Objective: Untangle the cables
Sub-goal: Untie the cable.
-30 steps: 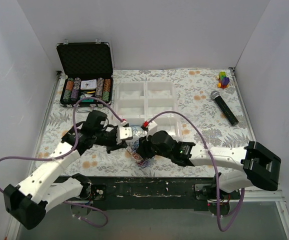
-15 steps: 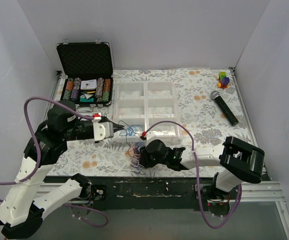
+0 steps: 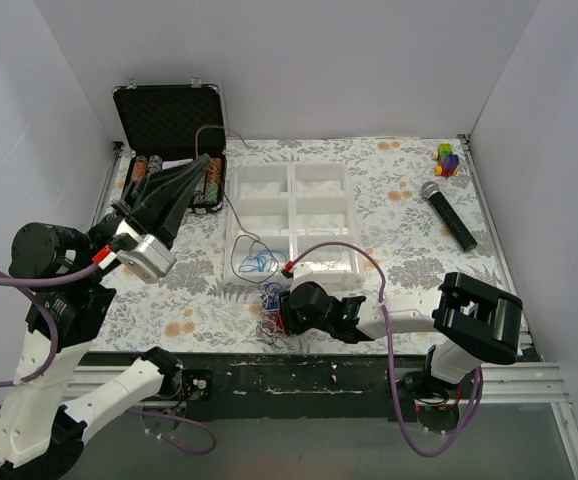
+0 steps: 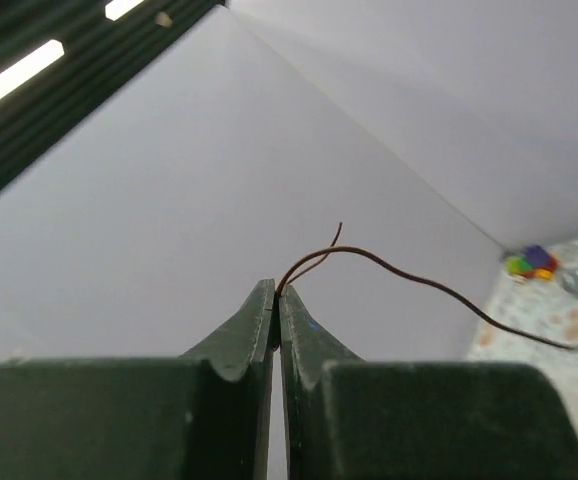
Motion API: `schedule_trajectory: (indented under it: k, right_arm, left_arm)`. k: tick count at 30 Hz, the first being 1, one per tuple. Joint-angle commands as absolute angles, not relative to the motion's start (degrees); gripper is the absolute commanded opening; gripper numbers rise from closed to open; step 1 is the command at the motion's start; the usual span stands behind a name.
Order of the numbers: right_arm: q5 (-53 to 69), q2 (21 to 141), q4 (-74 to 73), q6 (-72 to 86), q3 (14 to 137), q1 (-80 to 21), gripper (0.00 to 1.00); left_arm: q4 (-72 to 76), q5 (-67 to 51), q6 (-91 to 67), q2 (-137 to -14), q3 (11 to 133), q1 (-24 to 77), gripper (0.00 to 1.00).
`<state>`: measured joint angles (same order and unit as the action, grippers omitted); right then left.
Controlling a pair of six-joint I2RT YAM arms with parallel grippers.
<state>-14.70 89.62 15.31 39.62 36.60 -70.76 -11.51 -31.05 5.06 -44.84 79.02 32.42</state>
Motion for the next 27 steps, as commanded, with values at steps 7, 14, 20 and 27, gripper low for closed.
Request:
schedule_trajectory:
  k: [7,14,20,27]
  right_arm:
    - [-17.31,87.90,7.21,43.33,34.01,-71.81,0.36]
    - [-19.78,77.45,7.03,41.76,31.82,-72.77,0.36]
    - [-17.75,63.57,12.48,35.69,28.74,-73.21,0.39]
    - [-19.78,56.35,10.11,31.03,32.08,-73.21,0.40]
  left_arm:
    - [8.70,-24.78,8.79,-53.43,88.42,32.26,0.03]
    - [8.61,-23.56,7.21,-53.17,79.47,32.26,0.03]
    - [12.12,-16.54,5.36,-55.80,69.45,32.17,0.00]
    - [17.84,-11.96,4.66,-63.79,60.65,31.82,0.00]
